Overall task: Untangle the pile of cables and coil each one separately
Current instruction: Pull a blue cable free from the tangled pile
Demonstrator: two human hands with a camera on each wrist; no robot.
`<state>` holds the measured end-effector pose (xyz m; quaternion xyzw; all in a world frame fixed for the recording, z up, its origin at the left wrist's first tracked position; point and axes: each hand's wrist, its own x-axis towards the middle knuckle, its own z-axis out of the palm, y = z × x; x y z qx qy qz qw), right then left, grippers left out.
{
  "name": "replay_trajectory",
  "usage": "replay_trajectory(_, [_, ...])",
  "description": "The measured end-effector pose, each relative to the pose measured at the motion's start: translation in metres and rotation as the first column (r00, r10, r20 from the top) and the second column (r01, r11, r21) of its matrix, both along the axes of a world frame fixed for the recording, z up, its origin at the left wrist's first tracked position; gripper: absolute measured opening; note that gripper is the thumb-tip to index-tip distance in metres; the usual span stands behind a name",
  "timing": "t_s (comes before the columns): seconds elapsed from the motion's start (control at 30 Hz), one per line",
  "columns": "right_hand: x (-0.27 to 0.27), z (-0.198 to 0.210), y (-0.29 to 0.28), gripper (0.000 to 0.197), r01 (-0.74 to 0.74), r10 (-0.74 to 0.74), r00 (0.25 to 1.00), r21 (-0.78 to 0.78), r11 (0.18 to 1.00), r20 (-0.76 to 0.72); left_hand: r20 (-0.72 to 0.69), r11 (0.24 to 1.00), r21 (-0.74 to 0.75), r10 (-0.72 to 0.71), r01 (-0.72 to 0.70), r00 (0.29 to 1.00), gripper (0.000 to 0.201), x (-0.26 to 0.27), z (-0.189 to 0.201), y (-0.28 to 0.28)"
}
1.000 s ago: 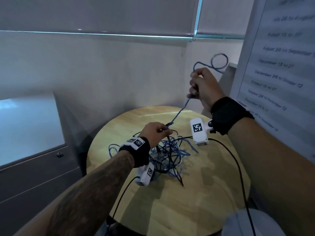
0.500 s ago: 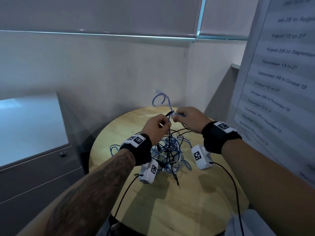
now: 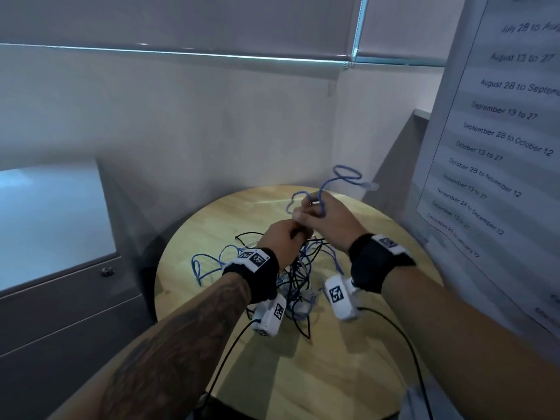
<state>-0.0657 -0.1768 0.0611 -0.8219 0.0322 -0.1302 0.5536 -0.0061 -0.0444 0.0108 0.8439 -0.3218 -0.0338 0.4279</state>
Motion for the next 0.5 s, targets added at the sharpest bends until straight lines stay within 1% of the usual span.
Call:
replay_trajectory(0.07, [-0.001,-0.008,0.007,0.019,0.050,-0.051,0.998,0.029,0.998,0.048,0.097,0.994,0.105,-0.032,0.022,0.995,0.021,0.000,0.003,-0.001])
replay_trajectory(0.1, [0.001,-0.007,0.007,0.022,0.062,-0.065,0.996,0.053,0.997,0.068,0.120,0.992,0.121,-0.044,0.029,0.992,0.022,-0.001,0.002,0.000])
replay_trajectory(0.17, [0.007,-0.005,0.006,0.028,0.078,-0.079,0.996,0.033,0.996,0.050,0.117,0.996,0.084,-0.020,0.010,0.993,0.022,-0.002,-0.002,0.003])
replay_trajectory(0.2, [0.011,-0.004,0.006,0.023,0.085,-0.086,0.996,0.043,0.995,0.023,0.114,0.998,0.058,0.000,-0.007,0.993,0.021,-0.003,-0.004,0.003])
replay_trajectory(0.23, [0.014,-0.002,0.005,0.012,0.095,-0.096,0.995,0.109,0.990,0.005,0.114,0.999,0.039,0.011,-0.016,0.993,0.020,-0.004,-0.006,0.003])
replay_trajectory(0.27, [0.015,0.001,0.005,0.010,0.133,-0.134,0.991,0.182,0.974,-0.010,0.115,1.000,0.023,0.016,-0.018,0.993,0.018,-0.006,-0.007,0.003])
replay_trajectory(0.3, [0.017,0.006,0.004,0.018,0.187,-0.187,0.982,0.297,0.936,-0.026,0.106,1.000,0.004,0.022,-0.022,0.994,0.016,-0.007,-0.008,0.003])
replay_trajectory(0.33, [0.017,0.012,0.003,0.022,0.225,-0.225,0.973,0.378,0.898,-0.043,0.081,0.999,-0.027,0.027,-0.025,0.996,0.013,-0.008,-0.010,0.003])
replay_trajectory(0.37, [0.019,0.019,0.002,0.026,0.249,-0.259,0.965,0.439,0.863,-0.038,0.036,0.998,-0.055,0.027,-0.025,0.999,0.010,-0.007,-0.014,0.003])
replay_trajectory(0.4, [0.018,0.028,-0.001,0.030,0.267,-0.290,0.957,0.466,0.844,-0.023,-0.016,0.998,-0.061,0.024,-0.025,1.000,0.009,-0.006,-0.019,0.003])
replay_trajectory(0.47, [0.019,0.051,-0.009,0.035,0.256,-0.308,0.951,0.568,0.782,-0.005,-0.101,1.000,-0.001,0.029,-0.029,0.994,0.010,-0.005,-0.032,0.008])
replay_trajectory(0.5, [0.019,0.063,-0.014,0.033,0.236,-0.304,0.953,0.613,0.754,0.007,-0.128,0.999,0.022,0.036,-0.034,0.991,0.011,-0.005,-0.039,0.011])
